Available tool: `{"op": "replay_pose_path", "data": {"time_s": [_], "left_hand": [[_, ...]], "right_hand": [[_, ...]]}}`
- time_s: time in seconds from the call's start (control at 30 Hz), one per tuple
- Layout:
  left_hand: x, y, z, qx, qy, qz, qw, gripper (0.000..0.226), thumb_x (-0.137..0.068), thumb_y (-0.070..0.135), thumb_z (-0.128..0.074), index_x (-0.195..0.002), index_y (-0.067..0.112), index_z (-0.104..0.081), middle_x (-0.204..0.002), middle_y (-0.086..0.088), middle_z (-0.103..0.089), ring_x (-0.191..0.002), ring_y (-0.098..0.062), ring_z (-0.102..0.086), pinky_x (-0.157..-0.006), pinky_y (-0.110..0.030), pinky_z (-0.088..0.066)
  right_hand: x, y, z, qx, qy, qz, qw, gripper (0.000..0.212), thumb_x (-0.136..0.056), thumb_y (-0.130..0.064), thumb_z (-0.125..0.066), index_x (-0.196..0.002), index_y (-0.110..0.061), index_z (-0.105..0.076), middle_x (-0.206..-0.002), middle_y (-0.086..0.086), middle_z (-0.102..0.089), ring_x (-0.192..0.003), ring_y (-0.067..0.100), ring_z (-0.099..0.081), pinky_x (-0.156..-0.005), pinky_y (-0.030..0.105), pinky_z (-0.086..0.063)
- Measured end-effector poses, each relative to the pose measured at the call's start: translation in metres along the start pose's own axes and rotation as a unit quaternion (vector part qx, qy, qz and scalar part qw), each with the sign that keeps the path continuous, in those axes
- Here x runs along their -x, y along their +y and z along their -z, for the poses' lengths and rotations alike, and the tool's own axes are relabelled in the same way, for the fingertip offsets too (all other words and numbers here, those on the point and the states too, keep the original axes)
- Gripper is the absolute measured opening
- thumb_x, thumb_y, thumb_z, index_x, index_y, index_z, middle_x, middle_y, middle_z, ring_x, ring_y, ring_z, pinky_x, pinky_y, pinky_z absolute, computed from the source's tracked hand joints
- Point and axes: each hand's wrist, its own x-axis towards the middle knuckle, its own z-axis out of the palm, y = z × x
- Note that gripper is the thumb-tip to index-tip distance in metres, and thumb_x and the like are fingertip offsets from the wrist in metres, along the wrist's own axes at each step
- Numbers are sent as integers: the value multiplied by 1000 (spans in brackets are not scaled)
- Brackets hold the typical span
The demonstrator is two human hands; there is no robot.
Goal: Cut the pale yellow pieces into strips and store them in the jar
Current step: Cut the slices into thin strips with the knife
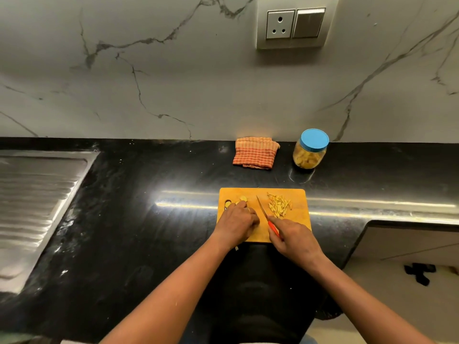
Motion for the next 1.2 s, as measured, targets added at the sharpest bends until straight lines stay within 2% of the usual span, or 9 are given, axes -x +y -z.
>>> {"op": "replay_pose_path", "data": {"time_s": [0.23,0.4,0.53,0.7,0.77,0.9,1.03,1.2], "left_hand": [[17,-18,10,-47,-33,-36,998,23,-88,29,-53,-101,26,-72,-101,4,-69,-102,-21,-47,-78,-35,-38],[34,-35,12,-9,-48,-44,998,24,-86,27,-54,-99,26,-74,-101,9,-70,-101,-18,-46,-72,-30,-37],[33,-42,10,48,-7,-4,999,23,-85,29,-60,-102,27,-74,-105,11,-70,-99,-16,-51,-80,-32,-47],[14,-40,14,110,32,110,987,13,-83,34,-68,-96,31,-72,-98,7,-65,-94,-14,-56,-75,-28,-47],[6,-38,13,126,39,142,981,17,-85,38,-68,-100,32,-71,-99,5,-64,-94,-14,-57,-75,-28,-47],[-3,-35,8,125,25,144,981,37,-86,41,-68,-122,33,-66,-101,9,-69,-104,-13,-55,-77,-30,-48],[-7,-34,7,92,10,132,987,35,-85,41,-69,-118,30,-69,-109,4,-68,-109,-16,-55,-81,-31,-48],[-10,-27,6,85,11,135,987,24,-90,37,-65,-111,28,-70,-106,1,-67,-106,-18,-56,-80,-32,-48]], "right_hand": [[1,2,-3,-11,-11,-7,1000,47,-96,-41,-51,-140,-24,-50,-120,-4,-67,-100,13,-64,-84,27,-54],[5,1,-8,-27,-13,-10,1000,46,-96,-41,-52,-139,-24,-52,-113,-5,-69,-95,12,-65,-79,25,-53],[5,2,-12,-31,-8,-14,999,45,-95,-41,-52,-137,-23,-54,-111,-3,-70,-92,14,-65,-78,27,-54],[4,1,-11,-34,-8,-18,999,45,-95,-39,-54,-137,-22,-54,-114,-2,-69,-95,15,-65,-80,27,-53],[5,0,-11,-32,-10,-22,999,46,-96,-41,-53,-138,-22,-53,-116,-3,-68,-97,14,-64,-81,25,-52],[8,1,-11,-34,-15,-27,999,46,-96,-42,-52,-139,-24,-52,-119,-4,-67,-99,12,-64,-85,24,-52],[11,4,-14,-38,-12,-28,999,46,-96,-42,-52,-137,-23,-53,-116,-3,-69,-98,14,-64,-84,28,-53],[11,4,-16,-42,-7,-36,998,46,-95,-42,-53,-137,-22,-54,-118,-3,-68,-99,13,-64,-85,27,-53]]}}
